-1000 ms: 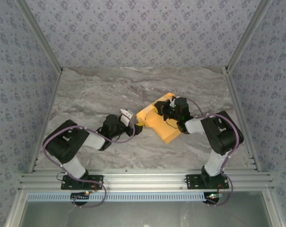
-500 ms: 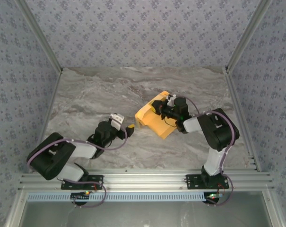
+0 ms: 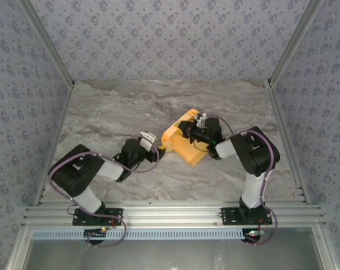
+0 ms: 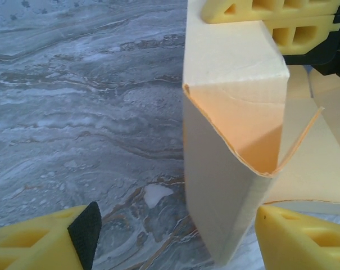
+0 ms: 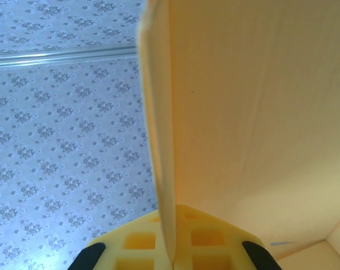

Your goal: Fold the paper box

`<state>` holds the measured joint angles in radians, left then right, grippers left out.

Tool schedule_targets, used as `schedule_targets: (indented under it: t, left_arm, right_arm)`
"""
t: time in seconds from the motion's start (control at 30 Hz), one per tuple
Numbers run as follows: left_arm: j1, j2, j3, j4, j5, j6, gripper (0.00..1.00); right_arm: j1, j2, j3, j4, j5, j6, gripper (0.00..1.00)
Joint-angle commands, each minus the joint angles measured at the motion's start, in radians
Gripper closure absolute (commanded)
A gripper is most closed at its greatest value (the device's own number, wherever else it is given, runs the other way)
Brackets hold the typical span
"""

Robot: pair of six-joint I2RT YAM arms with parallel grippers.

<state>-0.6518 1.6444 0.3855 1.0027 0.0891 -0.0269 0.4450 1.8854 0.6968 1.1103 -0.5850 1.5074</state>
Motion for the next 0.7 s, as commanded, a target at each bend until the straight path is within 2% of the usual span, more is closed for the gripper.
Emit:
schedule_targets:
  t: [0.0,0.13,0.53,0.67]
  left_arm:
    - [-0.003,0.031,0.041,0.054,0.008,-0.001,0.28]
    - [-0.017,0.061,0.076,0.029,-0.002,-0.011,0.33]
    - [-0.048,0.094,0.14,-0.033,-0.24,-0.097,0.46]
    - [-0.047,0.081,0.165,-0.111,-0.247,-0.097,0.47]
  right_arm:
    - [0.006,0.018,-0.004,0.021,-0.027,0.008,1.0]
    - [0.017,0.014,-0.018,0.023,-0.004,0.008,1.0]
    - [0.078,-0.004,-0.076,0.017,0.134,0.037,1.0]
    - [0.103,-0.014,-0.066,-0.025,0.155,0.036,1.0]
